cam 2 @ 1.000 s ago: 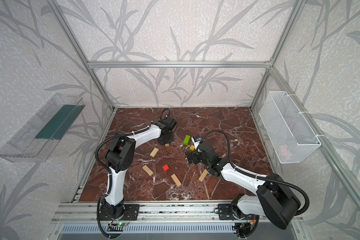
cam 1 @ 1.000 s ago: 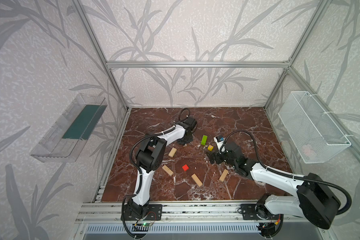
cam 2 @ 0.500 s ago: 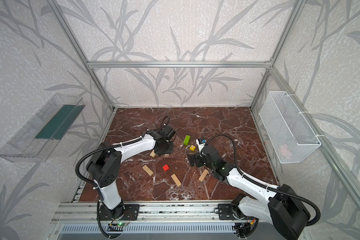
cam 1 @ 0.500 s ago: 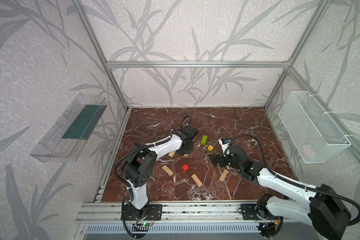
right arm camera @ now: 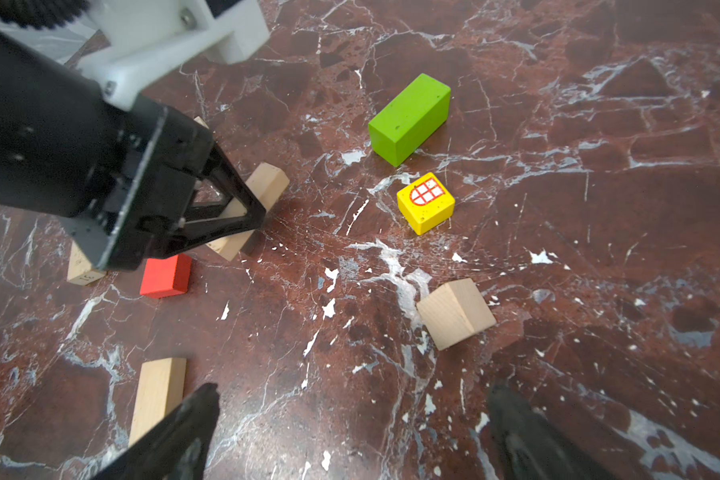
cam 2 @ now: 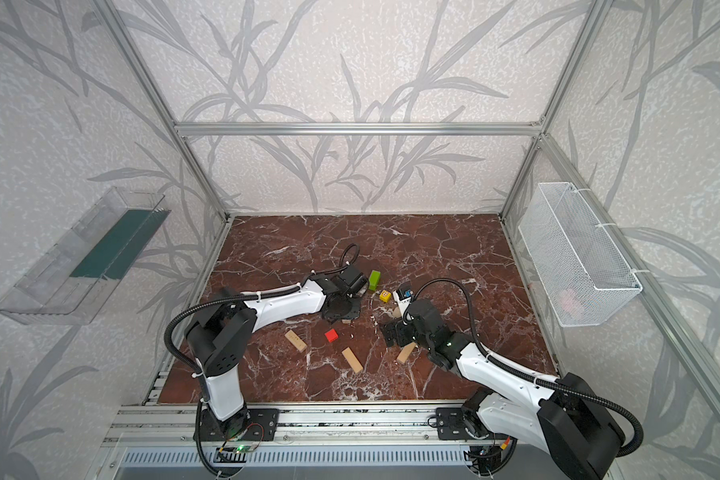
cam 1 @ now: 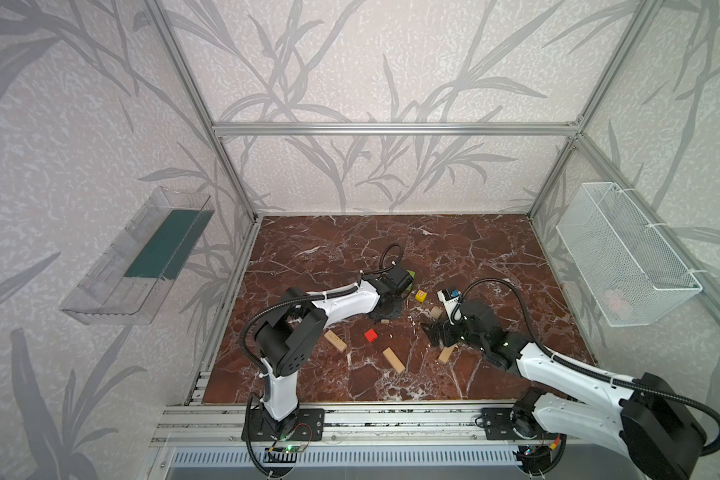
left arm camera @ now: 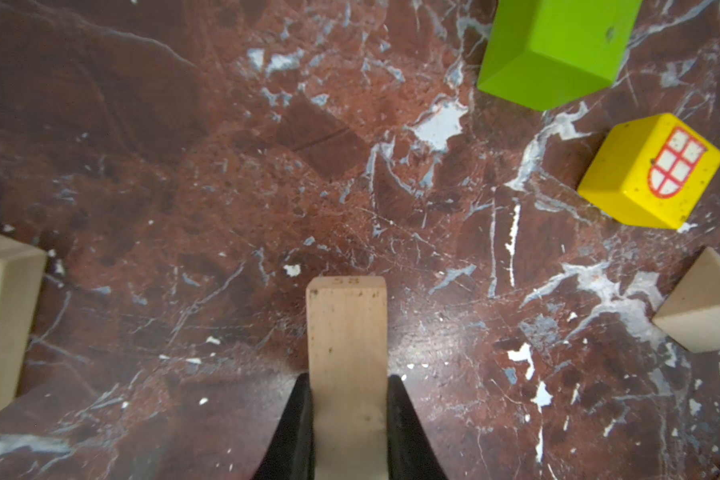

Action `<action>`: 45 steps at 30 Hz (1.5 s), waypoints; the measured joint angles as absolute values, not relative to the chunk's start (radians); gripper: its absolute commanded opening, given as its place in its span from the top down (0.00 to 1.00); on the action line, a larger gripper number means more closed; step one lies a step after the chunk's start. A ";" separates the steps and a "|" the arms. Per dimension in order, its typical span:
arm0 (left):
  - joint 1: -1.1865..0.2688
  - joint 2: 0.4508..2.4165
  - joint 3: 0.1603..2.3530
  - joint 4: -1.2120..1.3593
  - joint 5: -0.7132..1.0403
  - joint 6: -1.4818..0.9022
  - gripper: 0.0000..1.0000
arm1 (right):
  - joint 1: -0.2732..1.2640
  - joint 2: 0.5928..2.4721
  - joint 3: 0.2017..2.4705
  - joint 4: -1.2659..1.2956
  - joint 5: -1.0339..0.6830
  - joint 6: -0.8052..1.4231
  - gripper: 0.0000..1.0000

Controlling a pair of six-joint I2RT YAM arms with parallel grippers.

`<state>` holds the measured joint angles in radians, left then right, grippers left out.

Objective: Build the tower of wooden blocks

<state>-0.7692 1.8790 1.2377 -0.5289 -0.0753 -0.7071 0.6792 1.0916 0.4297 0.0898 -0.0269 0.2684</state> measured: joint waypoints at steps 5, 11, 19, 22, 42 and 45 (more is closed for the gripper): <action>-0.776 1.897 1.238 -0.506 -0.079 -0.708 0.93 | 0.679 1.078 0.430 0.093 -0.036 0.245 0.01; -0.783 1.913 1.238 -0.490 -0.092 -0.710 0.93 | 0.679 1.075 0.430 0.094 -0.035 0.238 0.01; -0.804 1.920 1.235 -0.484 -0.112 -0.720 0.92 | 0.679 1.075 0.430 0.093 -0.026 0.238 0.01; -0.808 1.920 1.233 -0.480 -0.112 -0.727 0.90 | 0.679 1.075 0.430 0.093 -0.021 0.238 0.01; -0.813 1.926 1.234 -0.504 -0.166 -0.761 0.62 | 0.679 1.074 0.430 0.093 -0.008 0.238 0.01; -0.815 1.926 1.234 -0.505 -0.169 -0.764 0.64 | 0.679 1.074 0.430 0.093 -0.008 0.238 0.01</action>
<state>-0.8146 1.9263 1.2335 -0.5049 -0.1692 -0.7643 0.6792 1.0744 0.4297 0.0925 -0.0078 0.2379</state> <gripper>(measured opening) 0.374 0.991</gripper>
